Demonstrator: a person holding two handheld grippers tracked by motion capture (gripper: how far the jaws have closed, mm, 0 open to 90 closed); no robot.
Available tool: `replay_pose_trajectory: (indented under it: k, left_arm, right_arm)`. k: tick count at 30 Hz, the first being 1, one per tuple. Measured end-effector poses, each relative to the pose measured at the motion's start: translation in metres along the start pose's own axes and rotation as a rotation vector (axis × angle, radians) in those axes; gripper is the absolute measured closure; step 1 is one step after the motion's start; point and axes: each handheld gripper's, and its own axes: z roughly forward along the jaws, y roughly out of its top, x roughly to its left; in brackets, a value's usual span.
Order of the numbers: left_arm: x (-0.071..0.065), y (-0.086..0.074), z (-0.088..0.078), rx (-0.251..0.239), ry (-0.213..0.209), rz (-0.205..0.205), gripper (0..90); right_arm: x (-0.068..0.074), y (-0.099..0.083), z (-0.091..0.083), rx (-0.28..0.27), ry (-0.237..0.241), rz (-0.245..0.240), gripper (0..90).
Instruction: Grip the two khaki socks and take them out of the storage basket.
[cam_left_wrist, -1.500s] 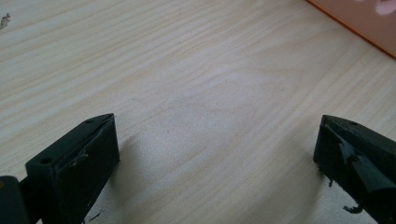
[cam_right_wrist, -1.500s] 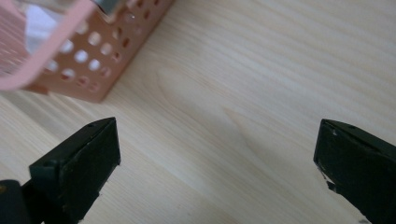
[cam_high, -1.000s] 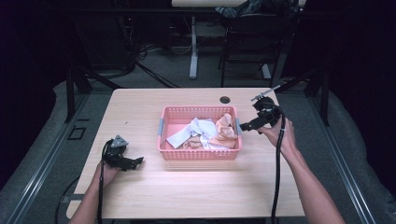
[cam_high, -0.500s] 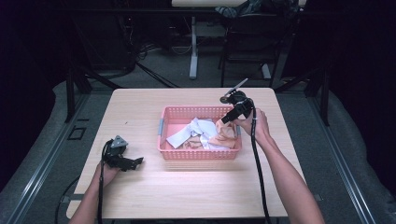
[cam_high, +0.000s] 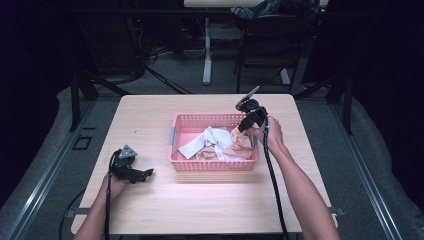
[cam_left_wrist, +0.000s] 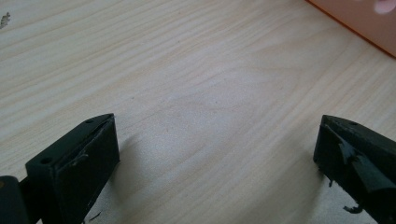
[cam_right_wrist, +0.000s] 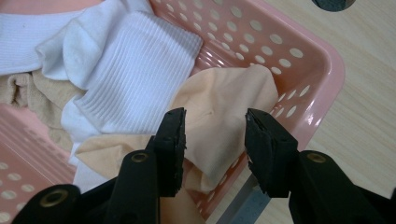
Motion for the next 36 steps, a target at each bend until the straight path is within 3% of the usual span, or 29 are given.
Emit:
replay_pose_trajectory:
  k: [7, 13, 18, 21, 28, 36]
  left_arm:
    - [0.0, 0.0, 0.0, -0.001, -0.001, -0.002, 0.0]
    - [0.0, 0.0, 0.0, 0.0, -0.001, 0.0, 0.0]
    - [0.0, 0.0, 0.0, 0.0, -0.001, 0.0, 0.0]
    - [0.0, 0.0, 0.0, 0.0, -0.001, 0.0, 0.0]
    - [0.0, 0.0, 0.0, -0.002, 0.0, -0.002, 0.0]
    - [0.0, 0.0, 0.0, -0.001, 0.002, -0.002, 0.0]
  right_arm:
    - [0.003, 0.002, 0.008, 0.018, -0.026, 0.0, 66.8]
    - [0.003, 0.003, 0.01, 0.03, -0.019, -0.018, 83.5]
    - [0.003, 0.002, 0.006, -0.005, -0.011, -0.003, 86.8]
    - [0.002, 0.002, 0.0, -0.009, -0.008, -0.022, 87.0]
    - [0.003, 0.006, -0.031, -0.112, 0.016, -0.017, 87.3]
    - [0.007, 0.011, -0.06, -0.18, 0.039, -0.018, 87.4]
